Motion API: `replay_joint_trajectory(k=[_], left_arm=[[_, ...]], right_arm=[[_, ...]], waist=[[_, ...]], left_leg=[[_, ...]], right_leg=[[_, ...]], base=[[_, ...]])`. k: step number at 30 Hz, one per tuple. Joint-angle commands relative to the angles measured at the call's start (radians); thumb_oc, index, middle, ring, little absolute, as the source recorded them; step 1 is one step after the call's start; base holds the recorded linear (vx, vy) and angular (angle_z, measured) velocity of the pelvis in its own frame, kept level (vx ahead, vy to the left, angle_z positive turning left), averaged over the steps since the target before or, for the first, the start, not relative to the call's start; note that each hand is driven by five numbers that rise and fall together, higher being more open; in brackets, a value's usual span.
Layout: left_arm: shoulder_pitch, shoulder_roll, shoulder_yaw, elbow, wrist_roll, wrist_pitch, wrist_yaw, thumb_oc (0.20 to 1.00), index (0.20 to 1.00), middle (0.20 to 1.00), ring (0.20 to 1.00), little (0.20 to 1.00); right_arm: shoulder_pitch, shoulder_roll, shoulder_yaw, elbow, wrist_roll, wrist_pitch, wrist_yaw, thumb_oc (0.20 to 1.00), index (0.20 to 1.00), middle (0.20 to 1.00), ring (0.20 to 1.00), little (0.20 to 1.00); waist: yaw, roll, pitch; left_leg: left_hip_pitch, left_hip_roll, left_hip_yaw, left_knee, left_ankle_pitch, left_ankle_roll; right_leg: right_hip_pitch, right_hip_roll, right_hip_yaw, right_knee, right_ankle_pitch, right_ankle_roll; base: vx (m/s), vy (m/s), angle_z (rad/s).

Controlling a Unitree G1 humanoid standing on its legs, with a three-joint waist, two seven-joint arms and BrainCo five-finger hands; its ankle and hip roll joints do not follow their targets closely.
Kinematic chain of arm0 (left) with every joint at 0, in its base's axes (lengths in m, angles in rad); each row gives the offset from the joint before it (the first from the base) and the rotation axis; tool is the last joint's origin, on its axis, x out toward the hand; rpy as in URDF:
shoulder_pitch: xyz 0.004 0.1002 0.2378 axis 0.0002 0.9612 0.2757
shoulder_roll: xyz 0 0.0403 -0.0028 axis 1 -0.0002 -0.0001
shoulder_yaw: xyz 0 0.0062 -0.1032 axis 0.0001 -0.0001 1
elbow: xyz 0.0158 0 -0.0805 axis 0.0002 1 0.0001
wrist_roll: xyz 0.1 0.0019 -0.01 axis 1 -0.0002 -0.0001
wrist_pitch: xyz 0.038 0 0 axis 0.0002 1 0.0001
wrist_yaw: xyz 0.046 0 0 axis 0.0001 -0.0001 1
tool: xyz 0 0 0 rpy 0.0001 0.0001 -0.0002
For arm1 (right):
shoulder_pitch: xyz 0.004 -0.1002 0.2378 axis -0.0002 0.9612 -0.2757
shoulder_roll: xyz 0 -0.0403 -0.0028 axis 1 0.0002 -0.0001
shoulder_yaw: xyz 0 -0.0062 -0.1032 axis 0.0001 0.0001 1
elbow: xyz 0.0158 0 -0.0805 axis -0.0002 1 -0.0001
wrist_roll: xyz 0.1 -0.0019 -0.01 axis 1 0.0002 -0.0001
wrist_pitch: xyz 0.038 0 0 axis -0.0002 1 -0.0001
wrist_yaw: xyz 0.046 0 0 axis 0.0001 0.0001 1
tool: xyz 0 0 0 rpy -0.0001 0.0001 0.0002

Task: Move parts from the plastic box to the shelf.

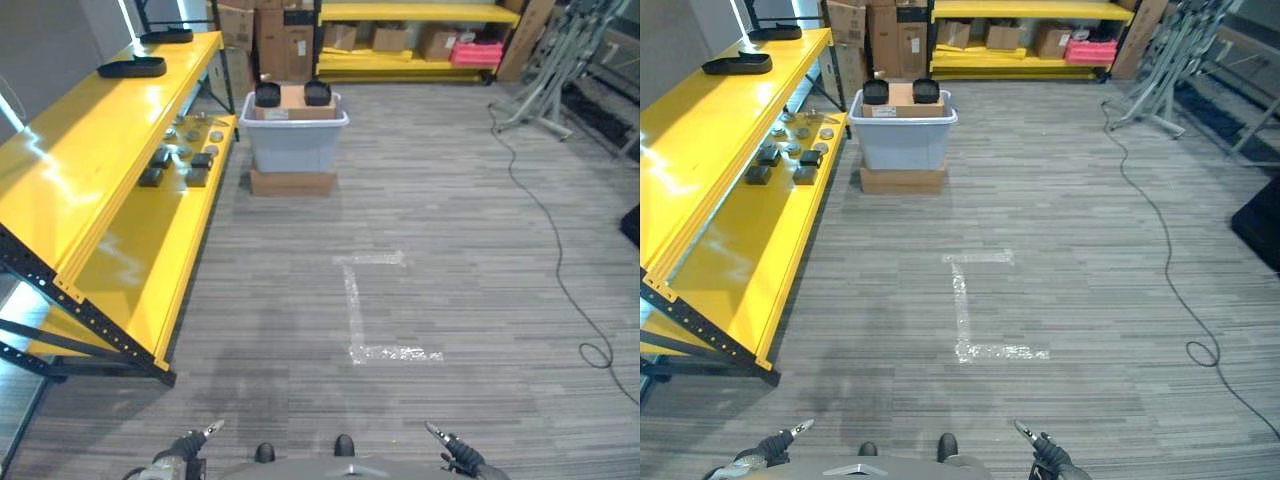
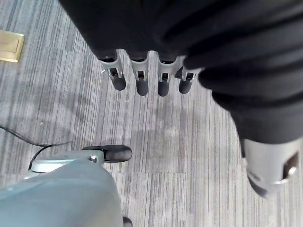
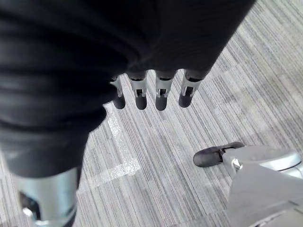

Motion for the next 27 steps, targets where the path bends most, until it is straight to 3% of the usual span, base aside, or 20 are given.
replay_joint_trajectory(k=[1,6,11,27], left_arm=[[-0.071,0.016,0.027,0.006,0.029,-0.009,-0.039,1.000,1.000,1.000,1.000,1.000],[-0.063,0.015,0.022,-0.003,0.040,0.009,-0.036,1.000,1.000,1.000,1.000,1.000],[-0.064,0.007,0.029,0.014,0.051,0.024,-0.029,1.000,1.000,1.000,1.000,1.000],[-0.057,-0.018,0.020,0.038,0.055,0.001,0.009,1.000,1.000,1.000,1.000,1.000]], right_arm=[[-0.033,-0.009,-0.018,-0.013,-0.005,0.006,-0.020,1.000,1.000,1.000,1.000,1.000],[-0.040,-0.009,-0.015,-0.002,-0.016,0.026,-0.018,1.000,1.000,1.000,1.000,1.000],[-0.046,0.009,0.001,0.012,0.004,0.094,0.051,1.000,1.000,1.000,1.000,1.000],[-0.065,0.046,0.044,0.042,0.015,0.118,0.044,1.000,1.000,1.000,1.000,1.000]], waist=[[-0.005,-0.025,0.034],[-0.004,-0.024,0.032],[0.001,-0.024,0.027],[0.012,-0.022,0.013]], left_leg=[[0.031,-0.028,0.015,-0.002,-0.018,0.010],[0.031,-0.020,0.028,0.000,-0.016,0.009],[0.041,-0.017,0.036,-0.002,-0.023,0.009],[0.059,-0.017,0.039,-0.002,-0.034,0.009]], right_leg=[[0.058,-0.021,0.002,0.011,-0.049,0.045],[0.061,-0.020,0.005,0.015,-0.057,0.042],[0.073,-0.022,-0.003,0.010,-0.064,0.043],[0.095,-0.022,-0.010,0.007,-0.075,0.040]], base=[[0.00,0.000,0.00],[0.01,0.000,0.00],[0.00,0.000,0.00],[0.00,0.000,0.00]])
